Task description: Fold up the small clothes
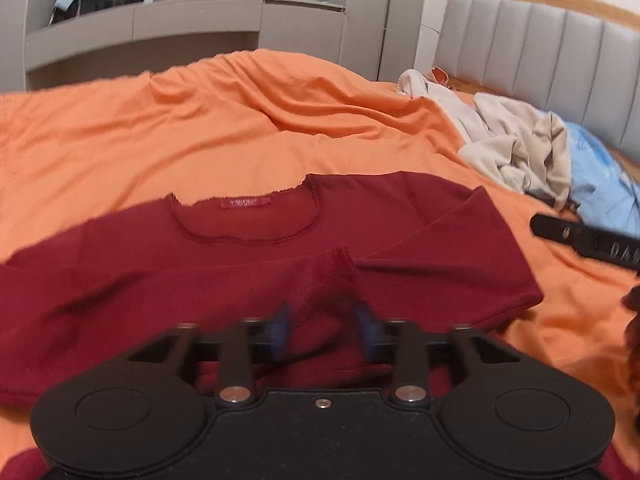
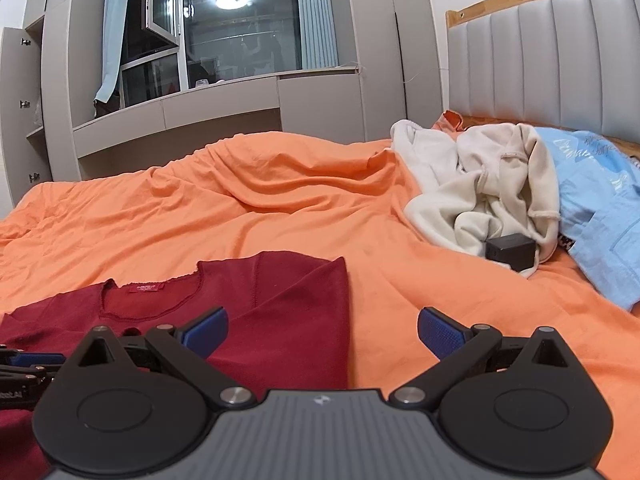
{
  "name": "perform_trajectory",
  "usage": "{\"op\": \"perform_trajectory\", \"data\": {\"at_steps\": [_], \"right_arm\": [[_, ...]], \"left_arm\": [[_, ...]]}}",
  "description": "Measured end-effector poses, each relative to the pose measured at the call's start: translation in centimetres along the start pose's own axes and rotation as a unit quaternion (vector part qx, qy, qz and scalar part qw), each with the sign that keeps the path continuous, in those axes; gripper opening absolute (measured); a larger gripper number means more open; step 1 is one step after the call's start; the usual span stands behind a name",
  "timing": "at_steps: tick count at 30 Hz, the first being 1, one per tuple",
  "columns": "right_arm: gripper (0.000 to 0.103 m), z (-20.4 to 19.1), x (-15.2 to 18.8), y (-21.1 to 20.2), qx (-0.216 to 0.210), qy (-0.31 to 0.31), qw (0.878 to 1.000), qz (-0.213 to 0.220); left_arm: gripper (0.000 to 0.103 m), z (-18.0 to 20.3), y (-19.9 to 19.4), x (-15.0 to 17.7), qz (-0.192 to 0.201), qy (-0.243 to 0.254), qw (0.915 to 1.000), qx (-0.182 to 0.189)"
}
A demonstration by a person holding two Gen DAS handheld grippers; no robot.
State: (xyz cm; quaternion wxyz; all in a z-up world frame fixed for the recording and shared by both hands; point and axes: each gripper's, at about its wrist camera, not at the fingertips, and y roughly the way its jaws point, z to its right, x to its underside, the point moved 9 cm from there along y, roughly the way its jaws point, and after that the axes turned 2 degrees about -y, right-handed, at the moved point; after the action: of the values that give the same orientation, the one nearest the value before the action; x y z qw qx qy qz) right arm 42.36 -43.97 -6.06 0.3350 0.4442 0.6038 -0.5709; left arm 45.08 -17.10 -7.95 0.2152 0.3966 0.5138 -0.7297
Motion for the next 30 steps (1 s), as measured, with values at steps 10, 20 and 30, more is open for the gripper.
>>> {"op": "perform_trajectory", "data": {"at_steps": [10,20,30], "right_arm": [[0.103,-4.6,0.6,-0.1,-0.120,0.001,0.993,-0.016],[0.088,-12.2,1.7,0.3,-0.248,-0.005,0.965,-0.084],[0.067,-15.1,4.5,3.1,-0.255,0.027,0.956,-0.141]], "left_arm": [[0.102,-6.2,-6.4,-1.3,0.010,-0.072,0.9969,-0.029],[0.102,-19.4,-12.4,2.5,-0.003,-0.120,0.9700,-0.211],[0.102,-23.4,-9.6,5.1,-0.080,-0.050,0.9609,-0.260]]}}
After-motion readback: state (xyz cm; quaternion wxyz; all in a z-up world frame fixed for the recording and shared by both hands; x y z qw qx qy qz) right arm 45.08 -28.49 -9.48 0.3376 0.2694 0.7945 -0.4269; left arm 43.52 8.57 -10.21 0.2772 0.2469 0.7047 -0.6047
